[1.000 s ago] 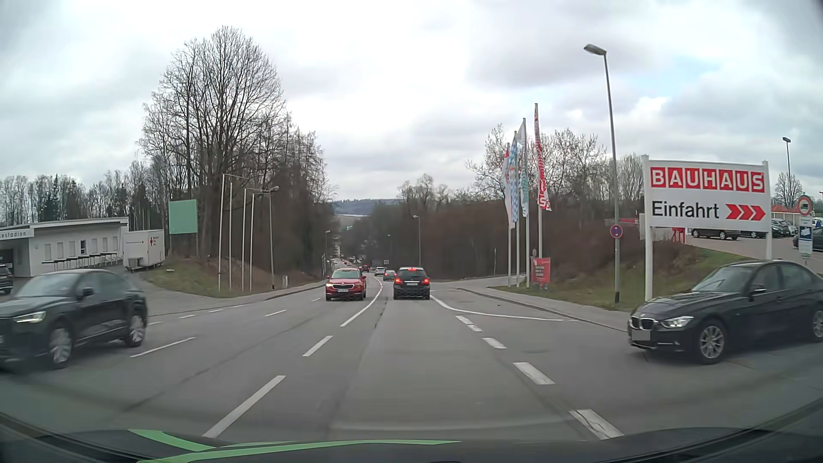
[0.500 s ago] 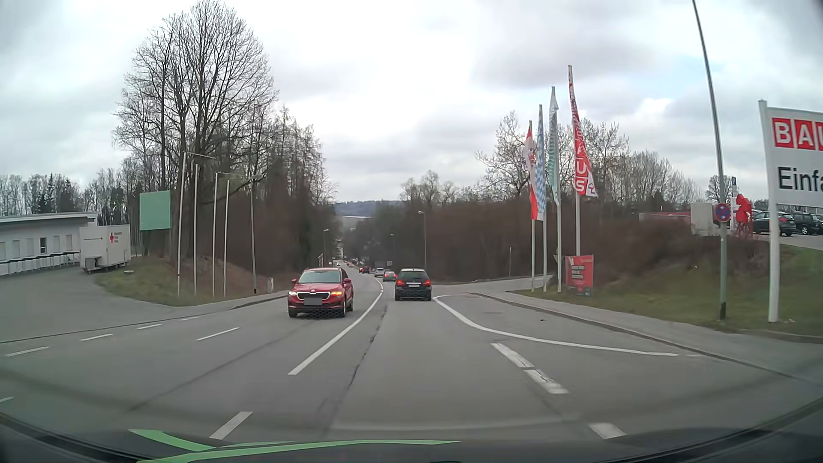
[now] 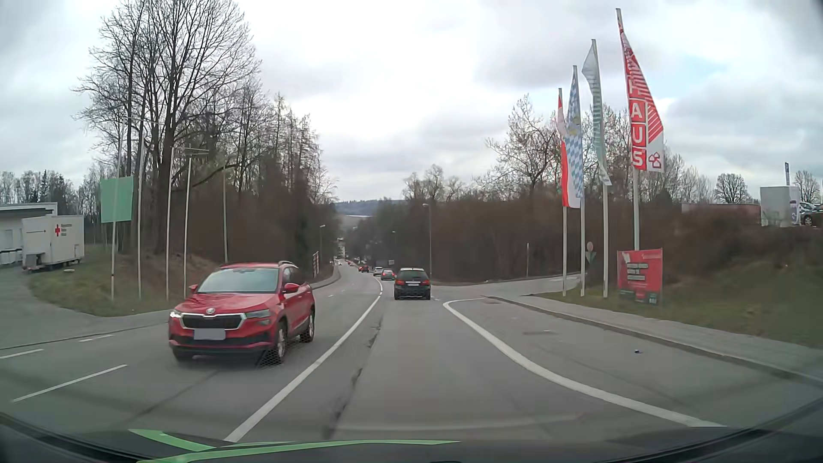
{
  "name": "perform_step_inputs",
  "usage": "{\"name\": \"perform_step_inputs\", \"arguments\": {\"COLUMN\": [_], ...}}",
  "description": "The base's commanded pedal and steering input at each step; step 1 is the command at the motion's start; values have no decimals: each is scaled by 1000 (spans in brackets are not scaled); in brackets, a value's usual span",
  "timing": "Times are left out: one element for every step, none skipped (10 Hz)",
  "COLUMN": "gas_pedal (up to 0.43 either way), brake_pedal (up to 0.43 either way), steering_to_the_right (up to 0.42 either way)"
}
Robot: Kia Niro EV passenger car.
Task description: Follow the waypoints while adhering to traffic rules and regulations
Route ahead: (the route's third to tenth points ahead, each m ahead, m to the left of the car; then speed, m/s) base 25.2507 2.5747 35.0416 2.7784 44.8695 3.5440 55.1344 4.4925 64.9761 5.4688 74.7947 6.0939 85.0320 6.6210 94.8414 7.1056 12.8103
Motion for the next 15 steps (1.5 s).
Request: {"name": "perform_step_inputs", "arguments": {"gas_pedal": [0,0,0,0,0,0,0,0,0,0,0,0,0,0,0], "brake_pedal": [116,116,116,116,116,116,116,116,116,110,110,110,110,110,104], "steering_to_the_right": [-5,-5,-5,-5,-5,-5,-5,-5,-5,-5,-6,-7,-7,-7,-8]}}
